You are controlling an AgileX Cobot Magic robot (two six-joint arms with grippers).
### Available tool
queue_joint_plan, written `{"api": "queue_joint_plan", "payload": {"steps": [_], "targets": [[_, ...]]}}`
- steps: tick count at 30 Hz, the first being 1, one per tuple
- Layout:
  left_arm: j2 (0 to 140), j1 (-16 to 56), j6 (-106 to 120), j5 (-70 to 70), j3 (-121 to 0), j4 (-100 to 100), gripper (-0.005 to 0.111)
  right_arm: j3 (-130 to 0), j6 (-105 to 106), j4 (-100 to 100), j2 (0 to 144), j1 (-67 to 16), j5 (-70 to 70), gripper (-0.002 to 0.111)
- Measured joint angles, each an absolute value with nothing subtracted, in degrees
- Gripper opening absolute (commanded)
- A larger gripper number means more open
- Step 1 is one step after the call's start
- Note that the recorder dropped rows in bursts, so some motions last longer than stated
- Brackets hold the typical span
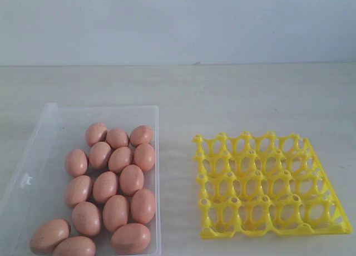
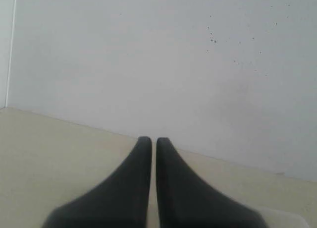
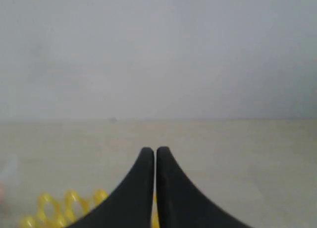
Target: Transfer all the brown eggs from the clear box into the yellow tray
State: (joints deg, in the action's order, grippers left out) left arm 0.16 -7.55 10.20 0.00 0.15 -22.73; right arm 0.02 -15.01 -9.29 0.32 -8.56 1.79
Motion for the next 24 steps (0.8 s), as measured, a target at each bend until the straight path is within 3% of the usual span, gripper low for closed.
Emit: {"api": "queue_joint_plan", "payload": {"steps": [11, 17, 24], "targets": [[0.2, -7.5, 10.2, 0.0, 0.2, -22.7, 0.004, 0.0, -45.3, -8.8, 0.2, -8.6, -41.0, 0.0], [0.2, -7.5, 10.2, 0.0, 0.2, -22.7, 0.004, -4.9, -44.6, -17.9, 4.1, -8.6, -42.8, 0.0], [0.2, -7.5, 10.2, 0.0, 0.2, -22.7, 0.004, -12.8, -36.3, -25.5, 18.8, -8.6, -41.8, 0.0]]}}
